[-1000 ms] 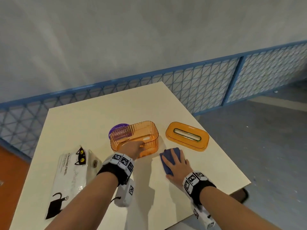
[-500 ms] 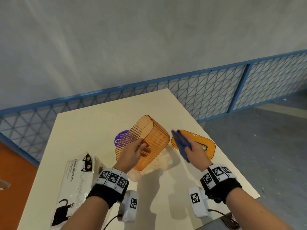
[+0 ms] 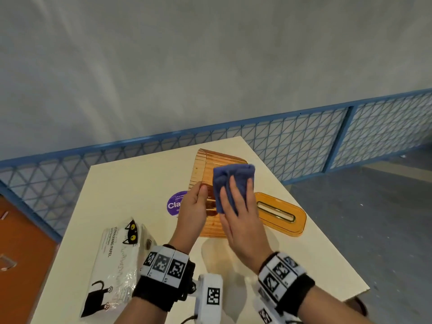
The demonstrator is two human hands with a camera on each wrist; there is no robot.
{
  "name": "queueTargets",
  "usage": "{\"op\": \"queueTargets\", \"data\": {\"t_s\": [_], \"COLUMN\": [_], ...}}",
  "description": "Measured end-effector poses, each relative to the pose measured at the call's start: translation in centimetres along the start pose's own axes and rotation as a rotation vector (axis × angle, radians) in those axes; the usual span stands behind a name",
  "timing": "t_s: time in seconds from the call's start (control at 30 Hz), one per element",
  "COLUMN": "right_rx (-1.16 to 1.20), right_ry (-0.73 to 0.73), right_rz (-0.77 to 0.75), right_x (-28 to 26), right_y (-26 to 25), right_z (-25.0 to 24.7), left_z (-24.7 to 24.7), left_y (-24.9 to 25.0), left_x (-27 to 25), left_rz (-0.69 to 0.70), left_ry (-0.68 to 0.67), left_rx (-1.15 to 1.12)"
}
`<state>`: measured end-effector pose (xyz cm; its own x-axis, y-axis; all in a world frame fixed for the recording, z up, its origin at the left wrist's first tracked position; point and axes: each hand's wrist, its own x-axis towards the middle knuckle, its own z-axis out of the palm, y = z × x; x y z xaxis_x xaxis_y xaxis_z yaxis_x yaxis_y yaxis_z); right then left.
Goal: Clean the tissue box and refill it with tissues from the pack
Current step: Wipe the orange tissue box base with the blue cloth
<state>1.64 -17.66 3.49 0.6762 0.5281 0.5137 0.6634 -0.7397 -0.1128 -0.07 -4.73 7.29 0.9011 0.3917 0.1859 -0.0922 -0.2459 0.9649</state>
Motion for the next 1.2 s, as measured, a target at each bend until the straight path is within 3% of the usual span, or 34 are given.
{"op": "queueTargets", "data": {"t_s": [0.07,0.27,0.47,0.57,0.73,0.83,0.93,1.03,1.2], "right_rx": [0.015,0.16,0.009,-0.057,-0.001,0.016,-0.083,-0.178,-0.037], "right_ry": [-0.057,0.066,0.117,0.133,0.189,0.275,0.323,0.267,0.236], "right_rz": [-0.016,0.123,-0.114,-0.242,-0.136,-0.1,-0.21,-0.314,-0.341], "right_x": [-0.8,5.9,-0.7,-1.1,4.2,4.2,0.6,-1.8,0.5], "right_y": [0.1,0.9,-0.5,0.3,0.2,-0.6,-0.3,0.9,1.3], "right_z": [0.7,-3.6,1.1,1.6,-3.0,-3.2,0.2,2.2,-0.7], "left_z": [-0.1,0.6,-0.4,-0.8,-0.9,-0.8,-0.8,-0.6,-1.1], "left_y": [0.3,0.7,2.2,2.7,4.2,5.0,5.3,4.9,4.8], "left_x": [-0.5,-1.4,-1.2,-1.4,-0.7,-0.6,-0.7,-0.9,-0.8], "left_rz": [0.005,-0.03,0.007,0.015,0.082,0.051,0.017,-0.013,0.006], "left_ry": [0.029,0.024,0.125,0.146,0.152,0.128,0.128,0.154,0.149], "left_rx": [-0.017,-0.049,-0.142,-0.165,-0.127,-0.162,-0.208,-0.221,-0.234]}}
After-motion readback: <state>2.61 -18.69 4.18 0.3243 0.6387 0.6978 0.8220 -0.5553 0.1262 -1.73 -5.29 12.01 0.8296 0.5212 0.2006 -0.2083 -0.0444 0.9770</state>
